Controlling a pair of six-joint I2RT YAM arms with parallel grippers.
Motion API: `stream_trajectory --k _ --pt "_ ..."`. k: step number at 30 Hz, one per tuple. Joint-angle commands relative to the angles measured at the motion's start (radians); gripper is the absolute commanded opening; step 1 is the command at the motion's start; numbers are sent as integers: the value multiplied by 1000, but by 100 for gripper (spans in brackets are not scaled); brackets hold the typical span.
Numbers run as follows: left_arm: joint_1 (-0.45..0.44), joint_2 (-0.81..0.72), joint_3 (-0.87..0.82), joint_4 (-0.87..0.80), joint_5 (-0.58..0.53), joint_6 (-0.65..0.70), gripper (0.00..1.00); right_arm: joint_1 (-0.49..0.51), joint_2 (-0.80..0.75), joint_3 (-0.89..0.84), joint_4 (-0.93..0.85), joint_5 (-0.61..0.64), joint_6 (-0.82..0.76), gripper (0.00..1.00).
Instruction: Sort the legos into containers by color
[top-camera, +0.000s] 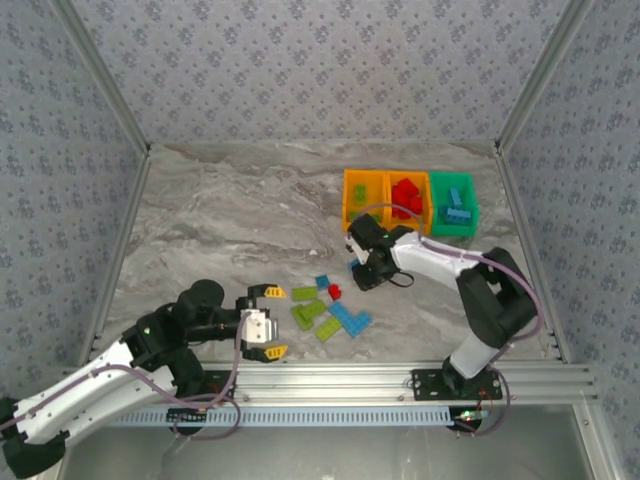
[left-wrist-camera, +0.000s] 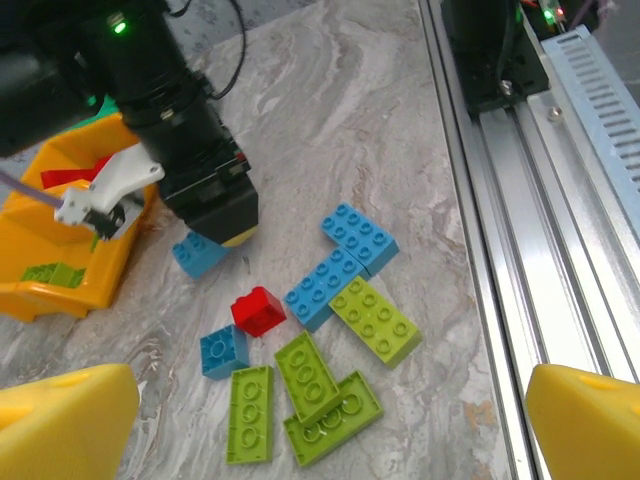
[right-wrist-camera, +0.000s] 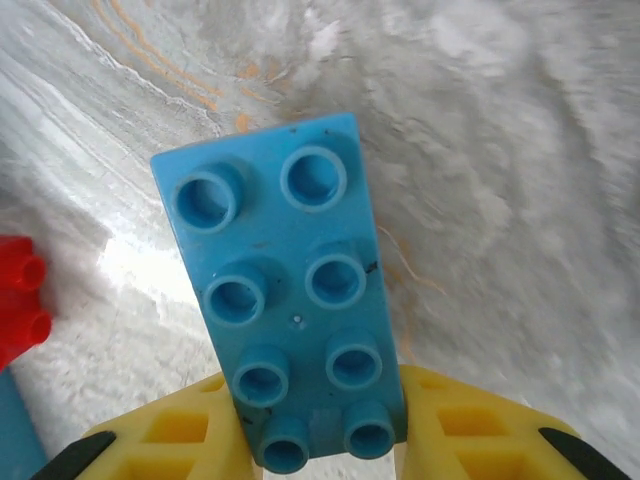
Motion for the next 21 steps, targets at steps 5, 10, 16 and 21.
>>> stream_trajectory --k 5,10,16,21 --pt "47 12 -17 217 33 -194 99 -100 -307 -67 -4 129 210 29" --pt "83 65 18 220 7 -313 99 -383 -423 -48 3 121 239 31" --pt "114 126 97 121 -118 -421 99 -678 -166 126 61 62 200 31" --pt "128 166 128 70 -155 -470 99 -731 142 398 11 3 192 33"
